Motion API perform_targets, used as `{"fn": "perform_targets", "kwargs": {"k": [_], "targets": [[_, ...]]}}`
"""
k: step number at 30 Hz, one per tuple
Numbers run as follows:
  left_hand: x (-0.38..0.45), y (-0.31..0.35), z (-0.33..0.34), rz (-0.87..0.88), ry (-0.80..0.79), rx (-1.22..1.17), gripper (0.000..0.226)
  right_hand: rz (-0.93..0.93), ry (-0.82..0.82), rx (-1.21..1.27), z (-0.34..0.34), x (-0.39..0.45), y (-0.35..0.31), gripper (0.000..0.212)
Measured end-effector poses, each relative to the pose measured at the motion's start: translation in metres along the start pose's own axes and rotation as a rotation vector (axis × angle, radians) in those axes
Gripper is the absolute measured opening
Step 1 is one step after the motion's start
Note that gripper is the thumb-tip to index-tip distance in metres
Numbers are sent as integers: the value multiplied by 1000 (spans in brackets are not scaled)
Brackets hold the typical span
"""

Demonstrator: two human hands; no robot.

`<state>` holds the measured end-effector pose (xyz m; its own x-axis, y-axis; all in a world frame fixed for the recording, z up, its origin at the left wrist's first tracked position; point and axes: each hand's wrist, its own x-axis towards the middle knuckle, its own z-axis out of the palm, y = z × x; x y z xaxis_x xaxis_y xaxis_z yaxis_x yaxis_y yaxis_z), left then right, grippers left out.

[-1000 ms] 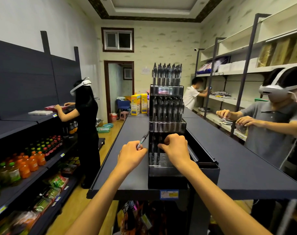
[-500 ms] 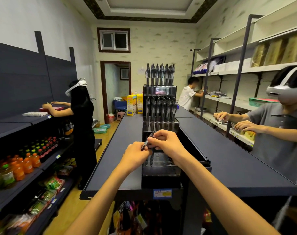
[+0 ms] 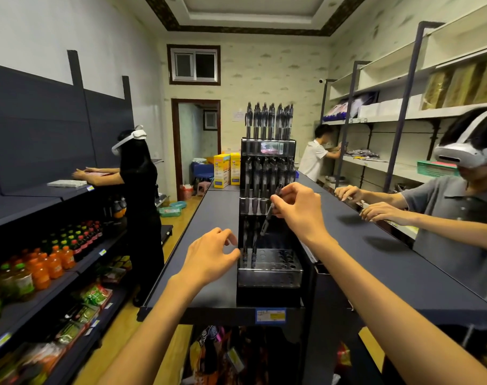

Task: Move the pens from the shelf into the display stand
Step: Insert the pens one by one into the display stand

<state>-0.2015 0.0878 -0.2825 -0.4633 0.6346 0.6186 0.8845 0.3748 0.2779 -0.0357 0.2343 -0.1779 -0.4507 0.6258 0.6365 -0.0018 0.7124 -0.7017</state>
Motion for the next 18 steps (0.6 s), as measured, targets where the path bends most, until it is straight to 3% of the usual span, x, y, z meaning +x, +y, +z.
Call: {"fn": "perform_targets", "kwargs": {"k": [3, 9, 18], "targets": [[-1, -2, 1, 3, -6, 41, 16, -36, 17, -144, 5, -2, 6, 17], [-1, -5, 2, 6, 19, 91, 18, -13, -19, -205, 18, -12, 17, 19], [-4, -7, 3, -10, 23, 85, 14, 84, -189, -431, 33, -28, 30, 26]]}}
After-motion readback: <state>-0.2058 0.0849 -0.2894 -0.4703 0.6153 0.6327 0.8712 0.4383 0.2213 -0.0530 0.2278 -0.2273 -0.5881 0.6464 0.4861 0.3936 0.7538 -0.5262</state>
